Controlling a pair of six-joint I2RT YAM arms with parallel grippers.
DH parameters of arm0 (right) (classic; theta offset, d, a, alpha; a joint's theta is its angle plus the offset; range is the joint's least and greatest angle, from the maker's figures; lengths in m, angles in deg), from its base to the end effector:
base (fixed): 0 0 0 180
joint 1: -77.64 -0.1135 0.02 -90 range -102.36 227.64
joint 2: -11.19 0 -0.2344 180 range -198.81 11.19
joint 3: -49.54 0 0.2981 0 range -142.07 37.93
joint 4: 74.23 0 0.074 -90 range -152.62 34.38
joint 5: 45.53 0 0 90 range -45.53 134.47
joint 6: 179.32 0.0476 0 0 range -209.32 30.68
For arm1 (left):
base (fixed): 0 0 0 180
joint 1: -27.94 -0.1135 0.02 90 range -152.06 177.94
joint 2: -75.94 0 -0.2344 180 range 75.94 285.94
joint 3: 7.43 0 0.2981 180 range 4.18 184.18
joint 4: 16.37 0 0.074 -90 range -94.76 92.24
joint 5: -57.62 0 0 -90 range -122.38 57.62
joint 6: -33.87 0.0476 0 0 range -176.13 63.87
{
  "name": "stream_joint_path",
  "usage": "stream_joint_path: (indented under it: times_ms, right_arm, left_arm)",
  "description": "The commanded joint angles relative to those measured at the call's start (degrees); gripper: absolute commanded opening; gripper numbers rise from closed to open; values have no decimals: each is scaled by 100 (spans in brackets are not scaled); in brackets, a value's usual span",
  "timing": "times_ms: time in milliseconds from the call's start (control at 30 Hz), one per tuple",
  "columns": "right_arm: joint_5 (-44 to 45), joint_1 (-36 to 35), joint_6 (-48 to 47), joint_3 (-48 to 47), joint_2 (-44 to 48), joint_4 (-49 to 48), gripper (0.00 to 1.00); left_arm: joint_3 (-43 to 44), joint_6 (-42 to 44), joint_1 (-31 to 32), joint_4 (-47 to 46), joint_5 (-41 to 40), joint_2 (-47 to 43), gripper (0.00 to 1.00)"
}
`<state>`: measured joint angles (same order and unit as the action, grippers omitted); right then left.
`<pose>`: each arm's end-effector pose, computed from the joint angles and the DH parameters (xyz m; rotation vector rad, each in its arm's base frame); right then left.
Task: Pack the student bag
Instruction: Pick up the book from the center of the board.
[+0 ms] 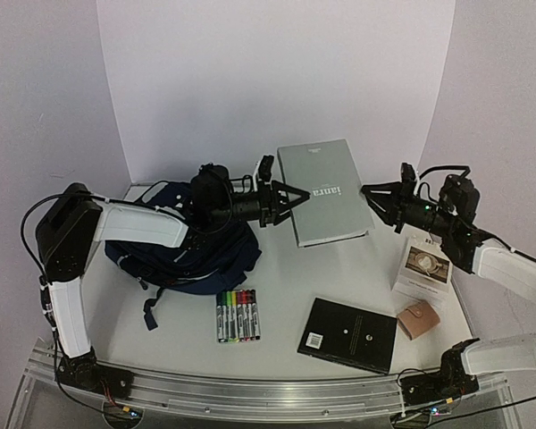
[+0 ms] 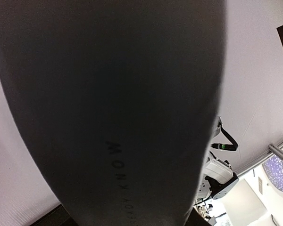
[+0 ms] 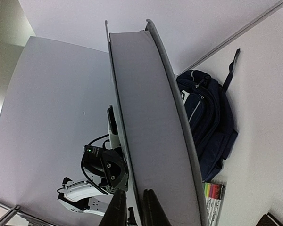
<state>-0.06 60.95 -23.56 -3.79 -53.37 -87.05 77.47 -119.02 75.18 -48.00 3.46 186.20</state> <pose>0.2965 0.1238 0.2701 0.0547 1.8348 1.6673 0.3071 -0.3731 0.2180 0.3852 1.8095 -1.9142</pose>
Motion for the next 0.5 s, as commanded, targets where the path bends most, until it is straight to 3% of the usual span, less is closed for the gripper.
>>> stream_joint_path:
  times_ms: [0, 233, 467]
  right_arm:
    - [-24, -18, -310, 0, -33, -348, 29]
    - [8, -17, -1034, -27, -166, -201, 65]
    - [251, -22, -2446, -364, -198, 1030, 92]
  left_arm:
    - [-101, 35, 48, -385, 18, -434, 38]
    - [-132, 57, 48, -340, 60, -528, 32]
    - [-71, 139, 48, -88, 245, -664, 32]
